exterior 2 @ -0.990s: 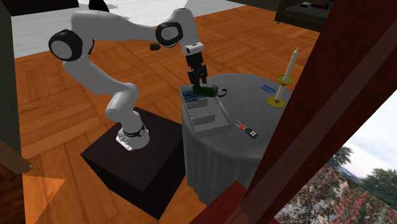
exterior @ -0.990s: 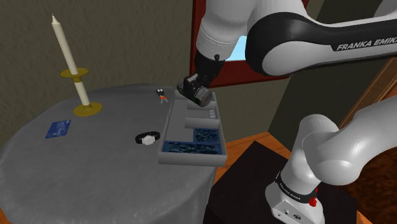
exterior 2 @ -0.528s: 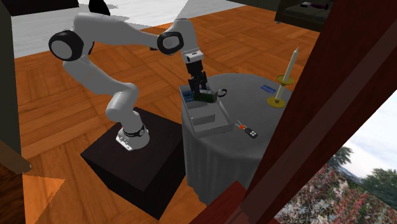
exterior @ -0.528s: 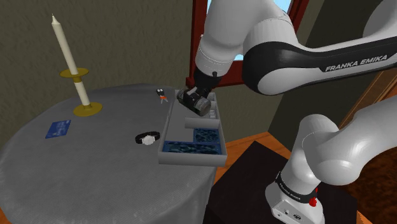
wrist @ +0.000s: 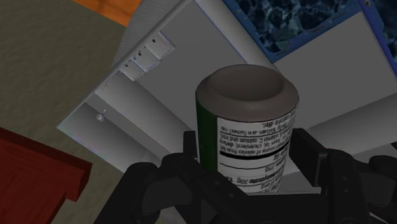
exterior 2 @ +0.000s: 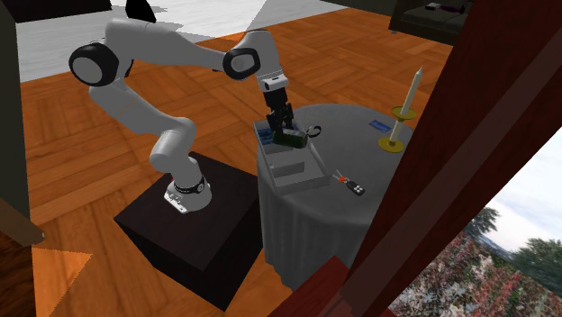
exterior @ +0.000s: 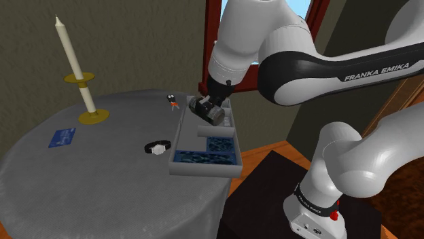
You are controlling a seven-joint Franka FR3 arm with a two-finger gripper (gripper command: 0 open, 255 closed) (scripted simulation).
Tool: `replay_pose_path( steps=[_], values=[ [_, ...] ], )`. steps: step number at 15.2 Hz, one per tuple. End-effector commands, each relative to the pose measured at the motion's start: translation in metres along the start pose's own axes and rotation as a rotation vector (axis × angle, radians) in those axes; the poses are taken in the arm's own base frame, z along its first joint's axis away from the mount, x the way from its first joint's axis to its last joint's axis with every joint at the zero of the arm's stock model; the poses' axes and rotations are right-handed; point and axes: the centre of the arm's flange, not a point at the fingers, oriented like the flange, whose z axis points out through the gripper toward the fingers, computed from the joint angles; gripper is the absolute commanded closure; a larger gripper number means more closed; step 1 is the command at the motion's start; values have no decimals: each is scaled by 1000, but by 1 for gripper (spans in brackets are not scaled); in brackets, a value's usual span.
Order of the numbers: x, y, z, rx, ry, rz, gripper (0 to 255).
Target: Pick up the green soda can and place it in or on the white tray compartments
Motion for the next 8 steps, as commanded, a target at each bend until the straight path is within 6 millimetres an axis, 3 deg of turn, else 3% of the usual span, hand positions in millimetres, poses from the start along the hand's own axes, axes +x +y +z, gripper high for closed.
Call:
replay_pose_path(
  steps=[1,2,7,8],
  values=[
    [-1,-1,2,0,-4,-2,255],
    [-1,-1,2,0,-4,-2,0],
    [-1,-1,2,0,-4,-2,0],
    [-1,-1,-12,0,-4,-2,0]
  ],
)
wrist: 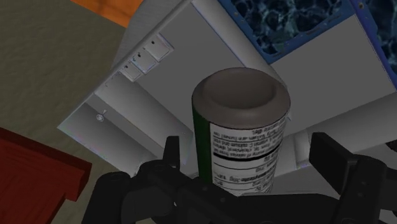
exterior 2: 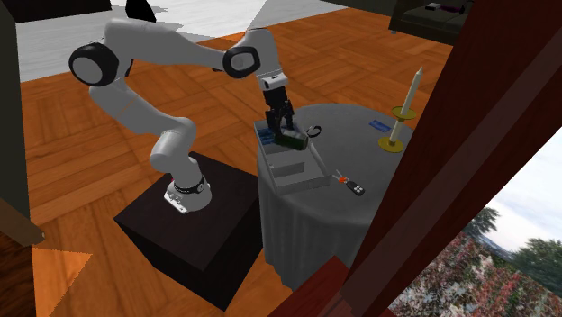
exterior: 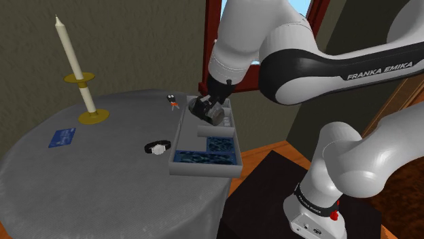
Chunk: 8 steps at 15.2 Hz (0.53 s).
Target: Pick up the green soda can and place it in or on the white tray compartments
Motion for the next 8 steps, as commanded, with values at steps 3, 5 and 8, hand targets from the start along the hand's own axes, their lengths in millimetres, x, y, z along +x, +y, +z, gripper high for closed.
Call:
replay_pose_path(
  steps=[3,5,8],
  values=[
    [0,0,-44,0,0,0,0],
    [0,0,-44,0,0,0,0],
    [0,0,-44,0,0,0,0]
  ],
)
